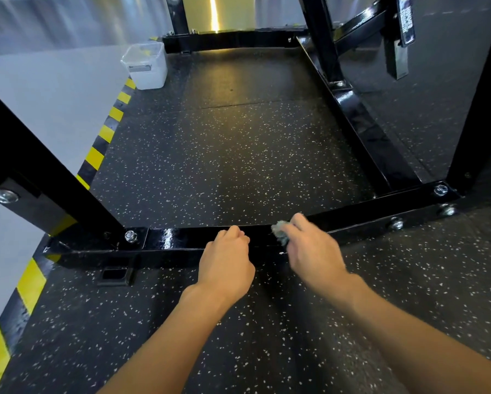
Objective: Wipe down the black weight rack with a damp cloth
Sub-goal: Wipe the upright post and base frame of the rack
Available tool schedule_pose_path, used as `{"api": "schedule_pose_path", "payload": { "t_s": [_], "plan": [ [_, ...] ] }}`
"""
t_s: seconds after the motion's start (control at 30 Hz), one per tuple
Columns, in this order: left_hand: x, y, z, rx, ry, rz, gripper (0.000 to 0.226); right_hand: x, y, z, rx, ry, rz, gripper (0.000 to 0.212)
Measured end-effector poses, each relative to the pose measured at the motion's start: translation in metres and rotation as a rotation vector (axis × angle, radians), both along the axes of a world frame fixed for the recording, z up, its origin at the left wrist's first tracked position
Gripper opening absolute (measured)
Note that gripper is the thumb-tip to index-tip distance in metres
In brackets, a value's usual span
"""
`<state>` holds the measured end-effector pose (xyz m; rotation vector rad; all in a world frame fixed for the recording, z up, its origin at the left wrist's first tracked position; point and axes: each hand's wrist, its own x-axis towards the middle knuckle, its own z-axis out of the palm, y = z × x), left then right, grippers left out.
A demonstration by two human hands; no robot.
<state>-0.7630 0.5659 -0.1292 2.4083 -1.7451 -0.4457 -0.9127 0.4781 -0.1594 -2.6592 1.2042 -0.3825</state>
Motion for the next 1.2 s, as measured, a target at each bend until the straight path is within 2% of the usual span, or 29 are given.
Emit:
{"api": "schedule_pose_path", "payload": {
  "t_s": [0.13,0.2,0.3,0.37,0.43,0.5,0.53,0.57,0.63,0.7,0.77,0.8,0.93,1.0,1.03,1.07,1.1,1.17,1.2],
  "plan": [
    [0.002,0.002,-0.003,-0.017,0.031,-0.008,0.053,-0.026,-0.045,0.009,0.054,-0.013,-0.334,0.035],
    [0.002,0.003,-0.005,-0.023,0.032,-0.016,0.051,-0.030,-0.055,0.014,0.108,-0.159,-0.402,0.037],
    [0.000,-0.001,-0.006,-0.072,0.124,0.052,0.045,-0.015,-0.047,0.025,0.244,-0.482,-0.322,0.042],
    [-0.005,-0.006,0.002,-0.226,0.445,0.270,0.035,0.002,-0.029,0.037,0.424,-0.645,-0.225,0.043],
    [-0.011,-0.013,0.018,-0.300,0.966,0.479,0.022,0.017,-0.009,0.046,0.568,-0.765,-0.098,0.044],
    [-0.013,-0.017,0.029,-0.205,1.444,0.529,0.032,0.026,0.006,0.048,0.646,-0.845,-0.042,0.050],
    [-0.013,-0.016,0.033,-0.154,1.612,0.537,0.032,0.029,0.011,0.049,0.674,-0.869,-0.040,0.052],
    [-0.012,-0.015,0.035,-0.124,1.715,0.547,0.030,0.030,0.014,0.049,0.695,-0.883,-0.047,0.053],
    [-0.009,-0.011,0.035,-0.136,1.804,0.562,0.026,0.028,0.015,0.050,0.730,-0.859,-0.050,0.052],
    [-0.006,-0.007,0.034,-0.196,1.818,0.550,0.025,0.022,0.011,0.052,0.879,-0.844,-0.019,0.046],
    [-0.007,-0.006,0.033,-0.261,1.781,0.528,0.022,0.018,0.012,0.058,1.138,-0.857,0.038,0.042],
    [-0.007,-0.007,0.031,-0.286,1.752,0.536,0.020,0.016,0.013,0.060,1.162,-0.825,0.056,0.041],
    [-0.008,-0.010,0.029,-0.282,1.759,0.615,0.022,0.016,0.012,0.055,0.721,-0.540,0.135,0.028],
    [-0.005,-0.006,0.031,-0.212,1.883,0.556,0.024,0.015,0.004,0.050,0.579,-0.497,0.149,0.027],
    [-0.004,-0.003,0.032,-0.179,1.884,0.531,0.026,0.013,-0.001,0.047,0.508,-0.478,0.121,0.027],
    [-0.003,-0.003,0.031,-0.169,1.776,0.519,0.029,0.012,-0.005,0.044,0.427,-0.450,0.077,0.026],
    [-0.002,-0.004,0.029,-0.185,1.543,0.507,0.032,0.010,-0.008,0.040,0.357,-0.413,0.031,0.025],
    [0.000,-0.006,0.022,-0.215,0.907,0.437,0.042,0.011,-0.008,0.027,0.307,-0.324,-0.025,0.025],
    [0.001,-0.006,0.017,-0.204,0.666,0.356,0.047,0.014,-0.005,0.021,0.296,-0.276,-0.003,0.025]
  ]
}}
